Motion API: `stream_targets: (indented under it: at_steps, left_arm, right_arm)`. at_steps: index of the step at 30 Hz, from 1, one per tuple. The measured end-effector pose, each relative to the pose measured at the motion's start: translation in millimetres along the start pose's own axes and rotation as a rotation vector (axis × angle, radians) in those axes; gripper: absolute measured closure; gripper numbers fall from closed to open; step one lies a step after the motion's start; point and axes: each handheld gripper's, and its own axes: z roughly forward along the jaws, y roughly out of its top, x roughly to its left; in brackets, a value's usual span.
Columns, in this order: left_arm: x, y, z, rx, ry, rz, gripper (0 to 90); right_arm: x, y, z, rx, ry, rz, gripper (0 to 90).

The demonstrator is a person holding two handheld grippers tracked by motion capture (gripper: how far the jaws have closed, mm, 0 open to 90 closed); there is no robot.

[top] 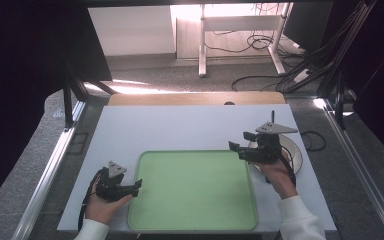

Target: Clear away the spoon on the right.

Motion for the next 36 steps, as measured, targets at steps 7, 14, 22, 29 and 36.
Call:
stream_targets:
  at_steps: [7,14,22,29,36]
  left_arm:
    - [1.0,-0.2,-0.6,-0.003,0.004,-0.010,20.1]
    - [0.6,-0.5,1.1,0.007,0.004,0.003,20.0]
    - [2.0,0.1,0.2,0.001,-0.021,-0.012,20.0]
    - [-0.4,1.3,0.8,-0.001,-0.015,-0.002,20.1]
    - [-0.6,1.5,0.9,0.000,-0.009,0.000,20.2]
  right_arm:
    - [-6.7,0.1,0.7,0.007,-0.011,0.014,31.6]
    - [-13.7,3.1,0.4,0.008,-0.045,0.015,31.9]
    - [-25.5,6.7,-0.6,0.002,-0.063,0.037,31.8]
    - [-43.9,10.3,-8.6,-0.032,-0.092,0.063,31.6]
    - [-58.4,12.8,-15.2,-0.043,-0.134,0.089,31.5]
